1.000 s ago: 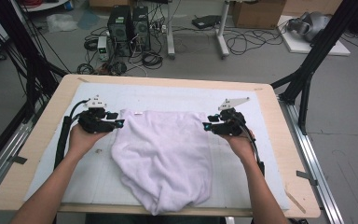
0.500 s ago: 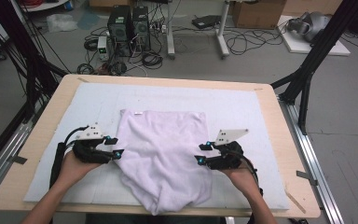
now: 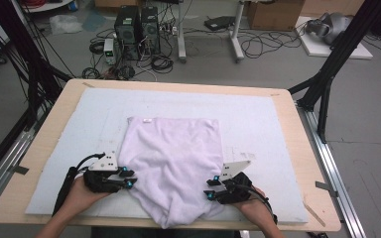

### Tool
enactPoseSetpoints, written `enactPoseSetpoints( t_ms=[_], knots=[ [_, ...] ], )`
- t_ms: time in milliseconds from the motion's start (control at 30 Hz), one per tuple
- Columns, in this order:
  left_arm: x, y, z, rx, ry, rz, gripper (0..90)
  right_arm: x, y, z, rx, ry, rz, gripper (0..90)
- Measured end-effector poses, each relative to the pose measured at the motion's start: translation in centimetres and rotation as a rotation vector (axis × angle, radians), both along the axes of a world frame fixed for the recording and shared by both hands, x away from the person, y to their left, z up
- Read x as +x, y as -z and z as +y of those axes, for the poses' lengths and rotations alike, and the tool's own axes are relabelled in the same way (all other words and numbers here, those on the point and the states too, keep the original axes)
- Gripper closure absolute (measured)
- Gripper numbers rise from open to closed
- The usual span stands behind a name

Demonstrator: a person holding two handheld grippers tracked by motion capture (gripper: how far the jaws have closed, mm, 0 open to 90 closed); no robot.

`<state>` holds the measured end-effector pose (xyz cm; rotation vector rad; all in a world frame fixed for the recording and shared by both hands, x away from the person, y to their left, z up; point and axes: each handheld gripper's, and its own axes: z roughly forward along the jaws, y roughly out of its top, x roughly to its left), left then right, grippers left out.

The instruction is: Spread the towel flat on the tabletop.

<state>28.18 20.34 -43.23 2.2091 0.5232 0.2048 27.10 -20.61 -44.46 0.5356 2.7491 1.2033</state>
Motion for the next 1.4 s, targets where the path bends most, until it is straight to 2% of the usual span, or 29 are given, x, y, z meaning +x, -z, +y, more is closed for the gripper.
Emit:
enactPoseSetpoints(
  t_ms=[33, 100, 167, 267, 367, 433, 467, 600, 667, 733, 767, 800, 867, 933, 1000, 1100, 1133, 1233, 1300, 1400],
  knots=[
    [0.1, -0.1, 0.0, -0.006, -0.003, 0.005, 84.8, 0.2, -0.1, 0.0, -0.001, -0.009, 0.02, 83.2],
    [0.2, -0.4, 0.1, -0.007, -0.007, 0.003, 86.3, 0.4, -0.2, 0.0, -0.006, -0.016, 0.035, 86.8],
    [0.2, -1.0, 0.3, -0.026, -0.017, -0.008, 86.8, 0.5, -0.8, 0.1, -0.023, -0.029, 0.013, 87.7],
    [0.7, -2.3, 0.6, -0.039, -0.037, -0.031, 86.8, 1.0, -2.6, -0.4, 0.021, -0.003, -0.019, 87.7],
    [1.9, -3.6, 0.8, -0.062, -0.09, -0.044, 86.8, 2.1, -4.5, -0.8, 0.02, 0.033, -0.069, 87.7],
    [3.2, -4.2, 0.8, -0.07, -0.132, -0.042, 86.6, 3.4, -5.3, -1.2, 0.005, 0.066, -0.096, 87.7],
    [3.9, -4.3, 0.7, -0.071, -0.147, -0.04, 86.6, 3.8, -5.4, -1.3, 0.002, 0.085, -0.096, 87.7],
    [6.7, -3.5, -0.7, -0.046, -0.201, -0.028, 86.6, 7.1, -4.6, -2.1, 0.025, 0.173, -0.07, 87.7],
    [7.9, -2.5, -1.0, -0.033, -0.237, -0.021, 86.6, 8.7, -3.5, -2.1, 0.021, 0.204, -0.048, 87.7],
    [9.1, -1.2, -1.2, 0.0, -0.26, 0.012, 86.6, 9.9, -2.3, -2.1, 0.017, 0.226, -0.017, 87.6],
    [9.5, -0.6, -1.1, 0.002, -0.268, 0.033, 86.6, 10.4, -1.8, -1.9, 0.013, 0.232, -0.002, 87.5],
    [9.7, -0.3, -1.1, 0.001, -0.27, 0.038, 86.4, 10.8, -1.3, -1.8, 0.007, 0.238, 0.006, 87.4],
    [9.8, -0.2, -1.1, -0.007, -0.266, 0.032, 85.6, 11.3, -0.6, -1.5, 0.005, 0.239, 0.027, 86.9],
    [9.5, -0.6, -1.0, -0.005, -0.262, 0.013, 81.9, 11.2, -0.7, -1.5, 0.01, 0.243, 0.019, 84.0],
    [9.1, -1.3, -0.6, -0.029, -0.262, 0.012, 72.8, 10.8, -1.2, -1.8, 0.008, 0.247, 0.002, 78.5],
    [8.0, -2.4, 0.1, -0.073, -0.26, -0.014, 67.4, 9.8, -2.3, -2.4, 0.043, 0.255, -0.014, 74.5],
    [7.5, -2.7, 0.3, -0.087, -0.255, -0.022, 66.0, 9.3, -2.7, -2.5, 0.056, 0.253, -0.025, 73.8],
    [6.0, -3.2, 0.8, -0.094, -0.223, -0.036, 64.3, 7.6, -3.7, -2.5, 0.072, 0.228, -0.063, 71.3],
    [5.1, -3.2, 1.0, -0.088, -0.206, -0.038, 63.8, 6.3, -4.1, -2.3, 0.052, 0.212, -0.097, 70.1],
    [3.7, -2.9, 1.2, -0.096, -0.162, -0.035, 63.7, 4.6, -4.4, -2.3, 0.083, 0.181, -0.093, 68.2]
  ],
)
